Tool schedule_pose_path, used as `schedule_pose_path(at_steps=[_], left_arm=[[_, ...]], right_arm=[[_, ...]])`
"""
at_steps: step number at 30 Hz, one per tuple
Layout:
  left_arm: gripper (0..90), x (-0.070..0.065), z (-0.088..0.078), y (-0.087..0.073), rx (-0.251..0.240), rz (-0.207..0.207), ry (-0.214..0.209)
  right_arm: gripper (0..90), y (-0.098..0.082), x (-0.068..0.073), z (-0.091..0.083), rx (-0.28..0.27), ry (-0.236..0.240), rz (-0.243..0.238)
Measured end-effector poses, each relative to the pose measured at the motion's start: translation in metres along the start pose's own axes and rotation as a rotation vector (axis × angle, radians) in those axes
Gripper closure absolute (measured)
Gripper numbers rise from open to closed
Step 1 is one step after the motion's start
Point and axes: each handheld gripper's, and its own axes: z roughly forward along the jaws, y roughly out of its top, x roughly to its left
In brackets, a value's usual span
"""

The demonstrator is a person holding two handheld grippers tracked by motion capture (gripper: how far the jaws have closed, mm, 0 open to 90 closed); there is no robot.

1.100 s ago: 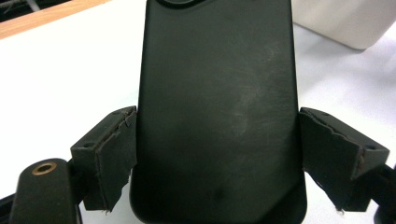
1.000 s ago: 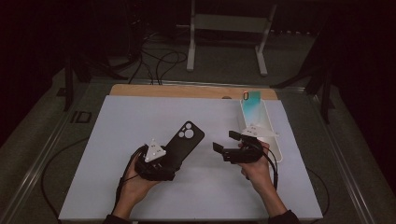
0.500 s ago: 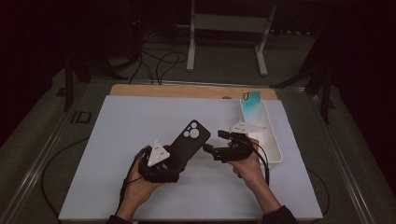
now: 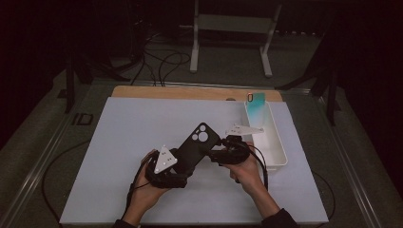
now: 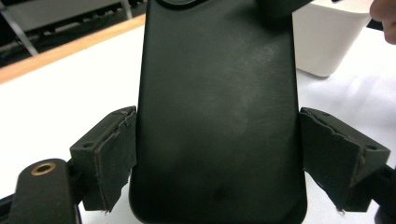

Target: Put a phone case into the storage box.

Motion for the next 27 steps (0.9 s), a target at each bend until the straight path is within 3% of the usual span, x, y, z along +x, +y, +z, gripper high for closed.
schedule_pose_path(at_steps=[3,7,14,16,19,27], left_arm=[[15.5,-0.003,0.003,-0.001,0.004,0.004,-0.001],[15.7,-0.006,0.007,-0.002,0.024,0.008,-0.012],[15.7,-0.008,0.011,-0.003,0.051,0.015,-0.016],[14.9,-0.006,0.014,-0.003,0.076,0.006,-0.030],[13.6,-0.005,0.015,-0.006,0.073,-0.010,-0.034],[7.4,0.002,0.011,-0.005,0.059,-0.047,-0.047]], right_arm=[[48.4,0.000,0.002,0.001,0.008,0.011,0.010],[66.4,0.000,0.007,0.003,0.013,0.075,0.009],[83.9,0.001,0.009,0.004,0.012,0.148,0.039],[85.1,0.001,0.012,0.005,0.018,0.158,0.042],[85.4,0.000,0.016,0.007,0.030,0.135,0.003],[85.4,0.002,0.015,0.006,0.024,0.124,-0.008]])
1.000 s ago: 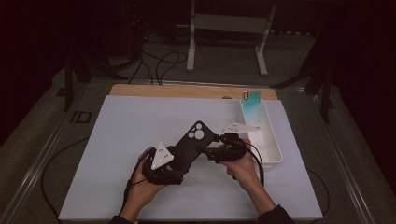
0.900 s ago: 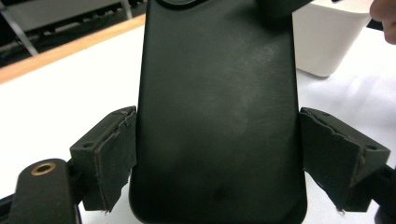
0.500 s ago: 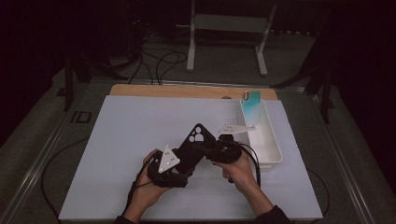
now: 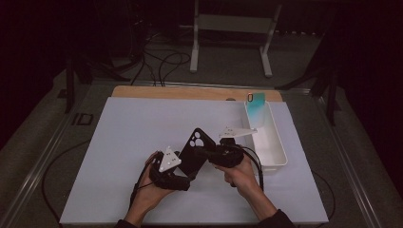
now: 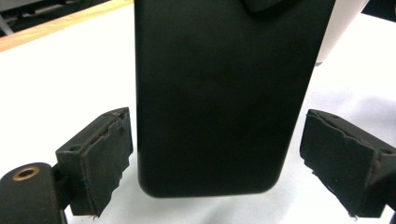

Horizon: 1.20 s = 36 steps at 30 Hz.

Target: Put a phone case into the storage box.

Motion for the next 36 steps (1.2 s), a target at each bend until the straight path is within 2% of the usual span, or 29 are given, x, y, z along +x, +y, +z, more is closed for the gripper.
schedule_pose_path(at_steps=[4,8,11,17,20,24,26,27,28,29,30,31,36], left_arm=[[2.1,0.002,0.000,0.000,0.001,-0.016,0.005],[1.7,0.004,-0.003,0.001,-0.010,-0.028,-0.009],[1.5,0.007,-0.003,0.001,-0.001,-0.051,-0.016],[1.2,0.008,-0.004,0.001,0.003,-0.063,-0.044],[1.1,0.009,-0.003,0.001,0.008,-0.074,-0.068],[0.8,0.007,-0.002,0.001,0.018,-0.064,-0.086],[0.8,0.006,-0.001,0.001,0.019,-0.060,-0.099],[0.8,0.006,-0.001,0.001,0.019,-0.057,-0.121],[0.9,0.006,-0.001,0.000,0.018,-0.052,-0.155],[1.8,0.005,0.000,0.000,0.018,-0.042,-0.174],[2.4,0.005,0.000,0.000,0.018,-0.042,-0.174],[3.6,0.004,0.000,0.000,0.012,-0.034,-0.205],[6.7,0.001,0.001,0.000,0.013,-0.013,-0.236]], right_arm=[[85.3,0.001,-0.001,-0.003,-0.001,-0.012,-0.008],[85.2,0.001,-0.002,-0.005,-0.001,-0.021,-0.010],[85.2,0.000,-0.002,-0.007,0.002,-0.031,-0.031],[85.2,-0.001,0.000,-0.010,0.002,-0.028,-0.057],[85.2,-0.002,0.002,-0.013,0.009,-0.003,-0.103],[85.2,-0.003,0.006,-0.018,0.016,0.025,-0.149],[85.1,-0.003,0.007,-0.020,0.011,0.061,-0.169],[85.1,-0.003,0.007,-0.020,0.011,0.061,-0.169],[85.1,-0.003,0.007,-0.021,0.008,0.081,-0.168],[85.1,-0.004,0.007,-0.022,0.011,0.099,-0.172],[85.2,-0.004,0.008,-0.022,0.015,0.105,-0.186],[85.2,-0.004,0.008,-0.022,0.019,0.112,-0.188],[85.2,-0.005,0.012,-0.020,0.027,0.152,-0.213]])
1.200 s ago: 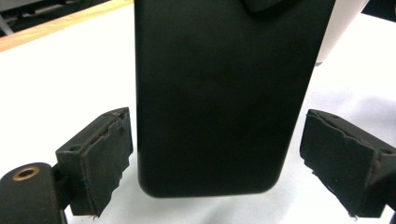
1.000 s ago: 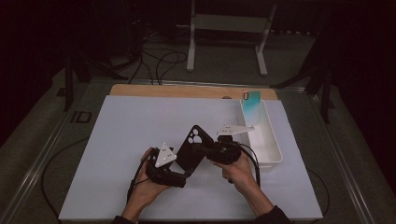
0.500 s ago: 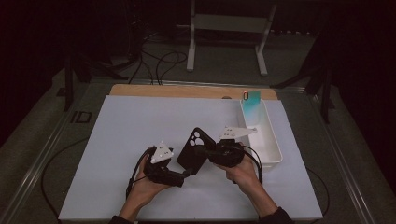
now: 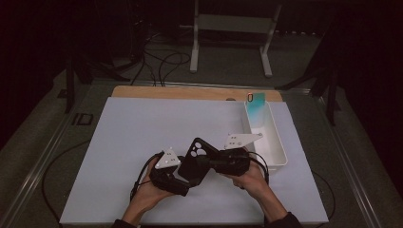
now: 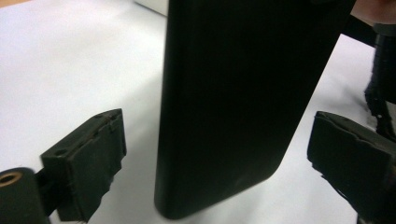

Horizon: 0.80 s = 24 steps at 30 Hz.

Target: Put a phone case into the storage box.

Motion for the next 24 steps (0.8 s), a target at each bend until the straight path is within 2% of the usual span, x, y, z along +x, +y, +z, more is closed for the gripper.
schedule_pose_path(at_steps=[5,7,9,13,14,15,16,17,18,20,22,23,24], left_arm=[[17.2,-0.003,0.002,-0.001,0.010,0.025,-0.043],[21.7,-0.004,0.002,-0.001,0.013,0.034,-0.063],[31.1,-0.004,0.001,-0.001,0.011,0.045,-0.067],[40.0,-0.003,0.000,-0.002,0.013,0.039,-0.071],[51.6,-0.002,0.000,-0.003,0.010,0.042,-0.070],[51.6,-0.002,-0.001,-0.003,0.008,0.045,-0.075],[59.7,-0.002,-0.001,-0.003,0.007,0.047,-0.077],[63.9,-0.002,-0.001,-0.003,0.005,0.048,-0.080],[63.9,-0.002,-0.001,-0.003,0.004,0.049,-0.080],[70.4,-0.002,-0.001,-0.003,0.005,0.051,-0.082],[80.7,-0.002,-0.001,-0.003,0.002,0.047,-0.091],[80.7,-0.002,-0.001,-0.003,0.001,0.048,-0.094],[83.9,-0.003,0.000,-0.003,0.000,0.049,-0.096]], right_arm=[[85.2,0.002,0.006,0.005,0.011,0.043,-0.042],[85.2,0.003,0.007,0.006,0.013,0.057,-0.045],[85.2,0.003,0.007,0.008,0.023,0.047,-0.061],[83.9,0.003,0.004,0.009,0.028,0.024,-0.066],[80.9,0.004,0.003,0.007,0.031,-0.001,-0.068],[80.9,0.004,0.003,0.007,0.031,-0.001,-0.068],[76.7,0.005,0.001,0.005,0.029,-0.005,-0.061],[73.7,0.005,0.000,0.003,0.027,-0.009,-0.060],[73.7,0.005,0.000,0.003,0.027,-0.009,-0.060],[69.1,0.006,-0.001,0.002,0.022,-0.018,-0.057],[60.8,0.007,-0.004,0.000,0.005,-0.026,-0.040],[60.8,0.007,-0.004,0.000,0.005,-0.026,-0.040],[54.8,0.007,-0.004,0.001,-0.002,-0.037,-0.028]])
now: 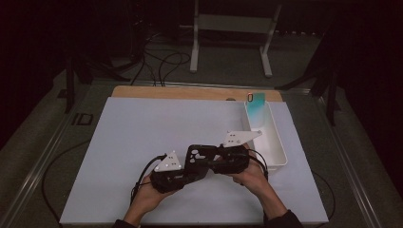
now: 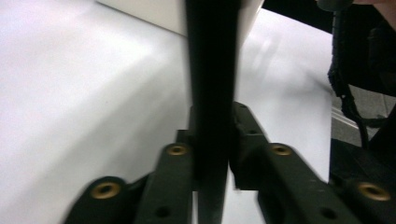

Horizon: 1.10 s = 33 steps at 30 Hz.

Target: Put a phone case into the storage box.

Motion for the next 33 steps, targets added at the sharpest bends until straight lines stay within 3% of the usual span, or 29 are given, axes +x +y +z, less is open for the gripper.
schedule_pose_path(at_steps=[8,9,16,24,33], left_arm=[[84.8,0.0001,-0.0006,0.0006,-0.002,-0.004,0.007],[85.3,-0.0003,-0.0010,0.0009,-0.007,-0.005,0.012],[85.4,0.0019,-0.0051,0.0016,-0.021,-0.018,0.059],[85.3,0.0040,-0.0072,0.0016,-0.025,-0.038,0.130],[85.3,0.0047,-0.0078,0.0016,-0.025,-0.052,0.169]], right_arm=[[41.3,-0.0005,0.0014,0.0049,0.007,-0.030,-0.003],[35.3,-0.0003,0.0017,0.0054,0.008,-0.040,-0.001],[22.3,-0.0021,-0.0001,0.0045,0.001,-0.102,0.037],[13.6,-0.0022,0.0003,0.0021,-0.012,-0.157,0.069],[8.9,-0.0014,0.0015,0.0063,-0.027,-0.203,0.097]])
